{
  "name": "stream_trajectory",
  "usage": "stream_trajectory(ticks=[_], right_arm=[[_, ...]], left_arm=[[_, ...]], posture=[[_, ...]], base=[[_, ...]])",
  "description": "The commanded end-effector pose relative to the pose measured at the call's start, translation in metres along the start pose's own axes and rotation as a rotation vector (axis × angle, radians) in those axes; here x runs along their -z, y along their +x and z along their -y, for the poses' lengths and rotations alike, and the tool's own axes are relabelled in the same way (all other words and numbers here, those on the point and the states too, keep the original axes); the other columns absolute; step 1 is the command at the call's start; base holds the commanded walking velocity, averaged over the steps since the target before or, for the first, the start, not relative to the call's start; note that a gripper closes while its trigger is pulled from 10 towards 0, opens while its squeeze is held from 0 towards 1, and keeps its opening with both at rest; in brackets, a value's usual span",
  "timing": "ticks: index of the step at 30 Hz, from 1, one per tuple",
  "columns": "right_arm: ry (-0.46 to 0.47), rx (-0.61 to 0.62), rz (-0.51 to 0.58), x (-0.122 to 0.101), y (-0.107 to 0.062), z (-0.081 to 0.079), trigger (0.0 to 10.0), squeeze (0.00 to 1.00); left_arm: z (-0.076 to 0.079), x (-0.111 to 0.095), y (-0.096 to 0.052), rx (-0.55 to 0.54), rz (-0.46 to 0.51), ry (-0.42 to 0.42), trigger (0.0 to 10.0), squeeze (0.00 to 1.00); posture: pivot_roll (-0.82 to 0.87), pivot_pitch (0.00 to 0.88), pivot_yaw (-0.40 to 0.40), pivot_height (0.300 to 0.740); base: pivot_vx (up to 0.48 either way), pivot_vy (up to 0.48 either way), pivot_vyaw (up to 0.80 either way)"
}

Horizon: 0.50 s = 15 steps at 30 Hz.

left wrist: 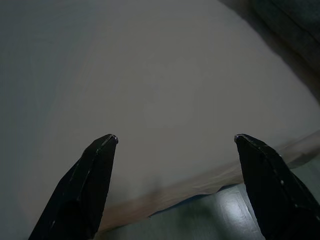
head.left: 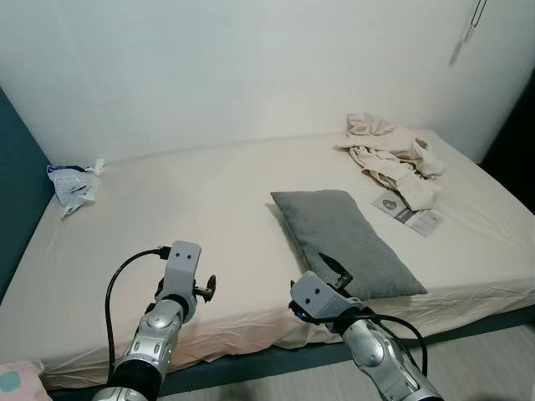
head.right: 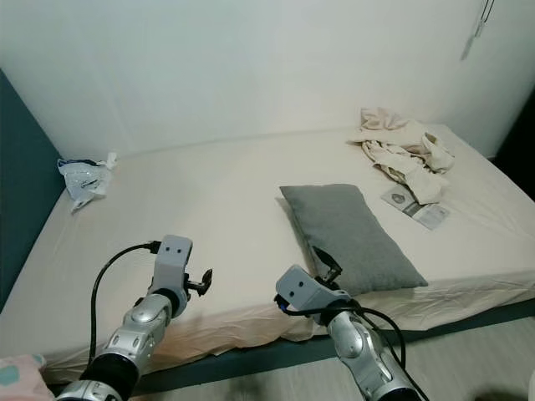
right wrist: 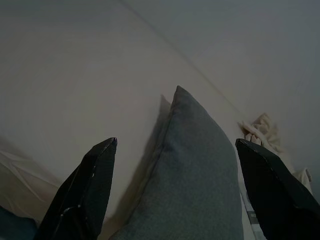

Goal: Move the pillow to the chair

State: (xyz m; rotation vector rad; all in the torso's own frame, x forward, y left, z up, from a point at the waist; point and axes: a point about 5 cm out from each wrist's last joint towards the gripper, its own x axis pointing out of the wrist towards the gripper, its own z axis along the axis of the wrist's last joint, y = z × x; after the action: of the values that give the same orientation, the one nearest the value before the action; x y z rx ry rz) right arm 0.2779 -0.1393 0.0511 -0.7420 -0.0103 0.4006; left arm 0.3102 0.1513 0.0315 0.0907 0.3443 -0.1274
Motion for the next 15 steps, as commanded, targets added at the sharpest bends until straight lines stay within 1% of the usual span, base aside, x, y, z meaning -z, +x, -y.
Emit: stream_trajectory(ticks=[1, 15], right_arm=[[0.019, 0.002, -0.006, 0.0010, -0.0001, -0.0017, 10.0, 0.00], [0.023, 0.003, -0.008, 0.0015, 0.0016, 0.0008, 10.0, 0.00]], left_arm=[[0.0015, 0.0040, 0.0002, 0.007, -0.025, 0.000, 10.0, 0.00], [0.0030, 0.0021, 0.0018, 0.006, -0.021, -0.008, 10.0, 0.00]], posture=[[-0.08, 0.054, 0.049, 0.740], [-0.08, 0.047, 0.044, 0.740]], base=[[0.000, 0.000, 0.00], [0.000, 0.000, 0.00]])
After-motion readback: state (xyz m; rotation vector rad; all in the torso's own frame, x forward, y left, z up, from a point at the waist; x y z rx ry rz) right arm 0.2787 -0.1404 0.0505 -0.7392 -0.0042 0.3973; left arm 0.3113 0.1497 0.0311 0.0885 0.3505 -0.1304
